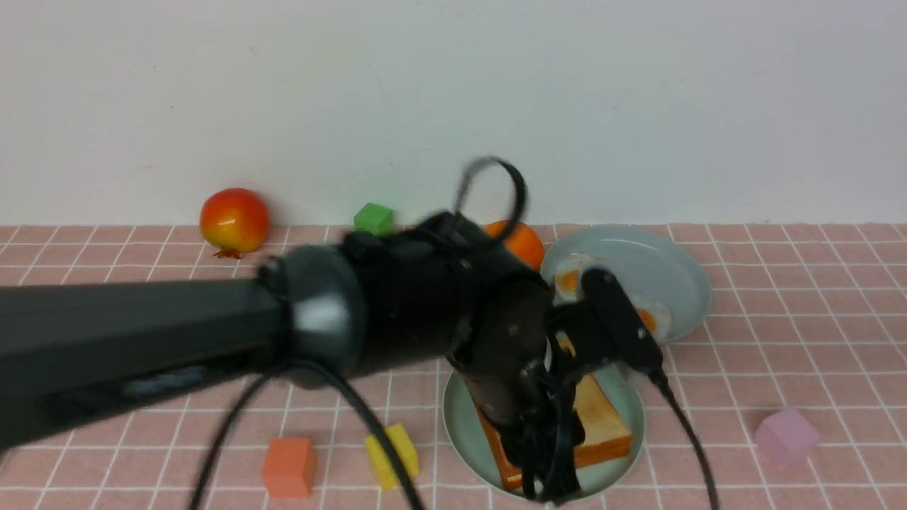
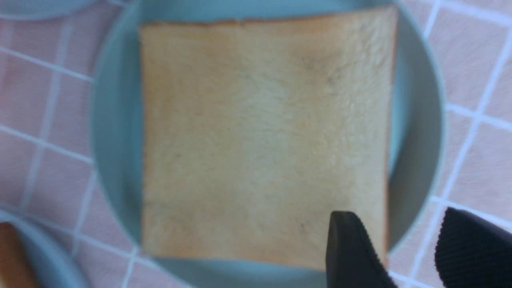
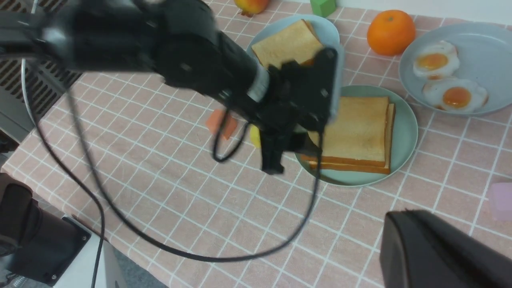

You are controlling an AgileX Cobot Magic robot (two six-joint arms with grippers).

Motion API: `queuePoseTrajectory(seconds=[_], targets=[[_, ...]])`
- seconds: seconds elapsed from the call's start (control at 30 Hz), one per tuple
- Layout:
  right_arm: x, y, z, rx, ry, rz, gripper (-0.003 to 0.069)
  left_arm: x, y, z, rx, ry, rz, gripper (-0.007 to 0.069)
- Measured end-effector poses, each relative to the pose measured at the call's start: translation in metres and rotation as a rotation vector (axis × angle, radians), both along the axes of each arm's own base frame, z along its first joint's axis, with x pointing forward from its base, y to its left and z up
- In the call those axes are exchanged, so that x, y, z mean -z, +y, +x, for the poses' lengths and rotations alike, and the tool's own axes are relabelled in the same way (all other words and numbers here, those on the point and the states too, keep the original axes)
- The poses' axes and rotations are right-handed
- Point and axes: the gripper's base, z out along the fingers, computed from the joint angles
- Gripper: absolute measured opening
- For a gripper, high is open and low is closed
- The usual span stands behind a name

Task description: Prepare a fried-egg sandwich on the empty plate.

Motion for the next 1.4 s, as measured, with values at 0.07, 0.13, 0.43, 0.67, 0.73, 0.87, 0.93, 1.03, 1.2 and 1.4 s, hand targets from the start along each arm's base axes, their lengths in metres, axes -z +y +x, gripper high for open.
queuePoseTrajectory(seconds=[0.07, 0.13, 0.43, 0.67, 0.73, 0.87, 0.93, 1.03, 1.2, 1.4], targets=[[0.0, 0.0, 0.0, 0.0, 0.0, 0.0, 0.001, -0.032, 0.009, -0.01, -0.051, -0.001, -0.086, 0.0292], [0.0, 0.0, 0.0, 0.0, 0.0, 0.0, 0.001, -0.071, 0.025, -0.025, -0.104, -0.006, -0.19, 0.0213], [0.0, 0.0, 0.0, -0.001, 0.0, 0.0, 0.001, -0.143, 0.146, -0.132, -0.168, -0.124, -0.604, 0.0012], [0.0, 0.0, 0.0, -0.001, -0.002, -0.002, 0.001, -0.081, 0.22, -0.191, -0.208, -0.213, -0.897, 0.0012], [0.0, 0.0, 0.0, -0.001, -0.002, -0.002, 0.001, -0.057, 0.238, -0.206, -0.22, -0.236, -0.989, 0.0012], [0.0, 0.001, -0.001, -0.011, 0.007, 0.004, 0.0011, -0.038, 0.255, -0.219, -0.213, -0.278, -1.081, 0.0012], [0.0, 0.001, -0.002, -0.019, 0.015, 0.009, 0.0011, -0.034, 0.26, -0.224, -0.206, -0.302, -1.122, 0.0012], [0.0, 0.002, -0.002, -0.021, 0.017, 0.01, 0.0011, -0.032, 0.267, -0.228, -0.197, -0.328, -1.165, 0.0012], [0.0, 0.002, -0.002, -0.021, 0.017, 0.01, 0.0011, -0.03, 0.267, -0.23, -0.196, -0.32, -1.154, 0.0012], [0.0, 0.002, -0.002, -0.029, 0.017, 0.01, 0.0011, -0.027, 0.267, -0.23, -0.198, -0.304, -1.137, 0.0012]])
